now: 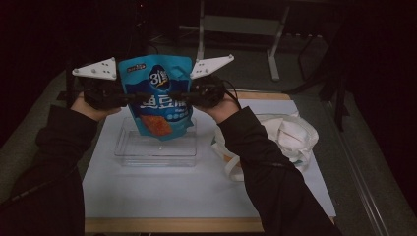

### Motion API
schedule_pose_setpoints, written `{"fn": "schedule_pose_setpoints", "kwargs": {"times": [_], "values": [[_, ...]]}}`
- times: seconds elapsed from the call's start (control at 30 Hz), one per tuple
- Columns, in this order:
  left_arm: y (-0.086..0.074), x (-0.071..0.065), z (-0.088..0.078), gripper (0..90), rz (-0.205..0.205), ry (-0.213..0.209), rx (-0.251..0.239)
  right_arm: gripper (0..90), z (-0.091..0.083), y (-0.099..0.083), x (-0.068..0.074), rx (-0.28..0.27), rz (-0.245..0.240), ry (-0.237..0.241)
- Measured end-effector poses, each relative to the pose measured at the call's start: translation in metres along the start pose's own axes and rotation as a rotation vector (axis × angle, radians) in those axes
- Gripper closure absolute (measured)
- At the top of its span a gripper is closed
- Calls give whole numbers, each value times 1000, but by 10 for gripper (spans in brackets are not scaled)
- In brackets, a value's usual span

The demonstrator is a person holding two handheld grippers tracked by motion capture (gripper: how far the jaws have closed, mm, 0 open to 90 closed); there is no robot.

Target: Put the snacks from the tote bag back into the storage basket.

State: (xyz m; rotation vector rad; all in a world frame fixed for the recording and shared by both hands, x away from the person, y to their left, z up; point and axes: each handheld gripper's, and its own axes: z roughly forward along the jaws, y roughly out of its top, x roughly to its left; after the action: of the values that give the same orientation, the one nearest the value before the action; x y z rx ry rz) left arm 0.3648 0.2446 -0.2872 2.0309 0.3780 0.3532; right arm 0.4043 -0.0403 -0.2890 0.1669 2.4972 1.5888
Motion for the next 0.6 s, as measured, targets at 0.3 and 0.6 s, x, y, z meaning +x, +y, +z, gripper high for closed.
{"fn": "schedule_pose_setpoints", "kwargs": {"times": [0.3, 0.6], "values": [[-26, 8, 7, 899, -29, -13, 30, 883, 25, -24, -1, 5, 47, 11], [-47, 14, 17, 900, -50, -23, 42, 883, 41, -43, -2, 13, 64, 9]]}}
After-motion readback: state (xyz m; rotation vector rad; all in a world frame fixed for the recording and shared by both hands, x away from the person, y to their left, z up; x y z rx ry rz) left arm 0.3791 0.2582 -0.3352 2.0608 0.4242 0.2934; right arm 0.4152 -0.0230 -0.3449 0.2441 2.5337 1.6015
